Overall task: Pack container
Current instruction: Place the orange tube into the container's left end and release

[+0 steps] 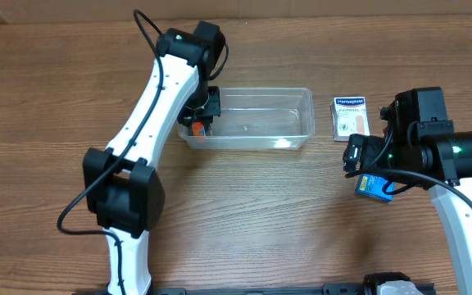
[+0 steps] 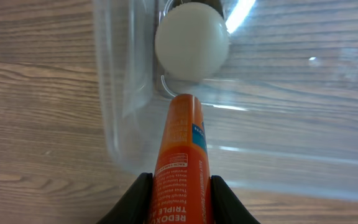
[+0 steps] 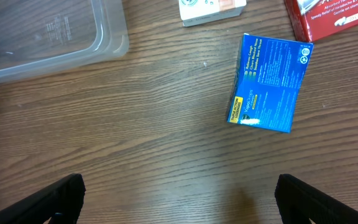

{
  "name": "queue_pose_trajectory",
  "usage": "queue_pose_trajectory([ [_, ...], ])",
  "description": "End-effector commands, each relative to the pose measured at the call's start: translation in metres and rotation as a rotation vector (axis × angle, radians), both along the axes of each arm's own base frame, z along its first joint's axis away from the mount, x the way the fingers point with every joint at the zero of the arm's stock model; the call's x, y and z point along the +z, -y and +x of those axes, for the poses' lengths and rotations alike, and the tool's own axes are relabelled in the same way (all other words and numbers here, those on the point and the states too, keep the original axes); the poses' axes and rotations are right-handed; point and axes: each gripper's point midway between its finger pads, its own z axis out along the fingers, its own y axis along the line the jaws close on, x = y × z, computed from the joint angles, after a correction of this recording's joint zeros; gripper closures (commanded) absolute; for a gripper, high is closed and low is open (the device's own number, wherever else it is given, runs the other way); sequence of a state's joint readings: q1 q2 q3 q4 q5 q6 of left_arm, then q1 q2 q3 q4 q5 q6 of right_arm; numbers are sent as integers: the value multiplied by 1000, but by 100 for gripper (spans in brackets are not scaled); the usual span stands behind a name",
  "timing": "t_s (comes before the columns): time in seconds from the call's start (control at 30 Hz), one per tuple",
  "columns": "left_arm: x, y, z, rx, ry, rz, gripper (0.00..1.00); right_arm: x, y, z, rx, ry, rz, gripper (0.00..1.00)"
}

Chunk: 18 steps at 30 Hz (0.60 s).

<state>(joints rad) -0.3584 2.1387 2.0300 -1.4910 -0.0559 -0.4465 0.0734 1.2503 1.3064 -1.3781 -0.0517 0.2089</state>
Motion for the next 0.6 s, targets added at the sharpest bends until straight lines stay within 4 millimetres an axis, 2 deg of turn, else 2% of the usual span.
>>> queue_pose_trajectory([
  [0.0, -22, -1, 1, 10, -47, 24, 96, 10, 1, 5, -4, 34, -2, 0],
  [0.1, -31, -1, 1, 10, -68, 32, 95, 10, 1, 5, -4, 34, -2, 0],
  [0.2, -31, -1, 1, 4, -67, 32, 91, 10, 1, 5, -4, 34, -2, 0],
  [0.23, -31, -1, 1, 3, -68, 32, 76, 10, 1, 5, -4, 34, -2, 0],
  [0.27, -31, -1, 1, 3, -71, 33, 66, 10, 1, 5, -4, 34, -2, 0],
  [0.37, -31, -2, -1, 3, -76, 35, 49, 10, 1, 5, -4, 34, -2, 0],
  [0.57, -30, -2, -1, -5, -75, 35, 48, 10, 1, 5, -4, 34, -2, 0],
])
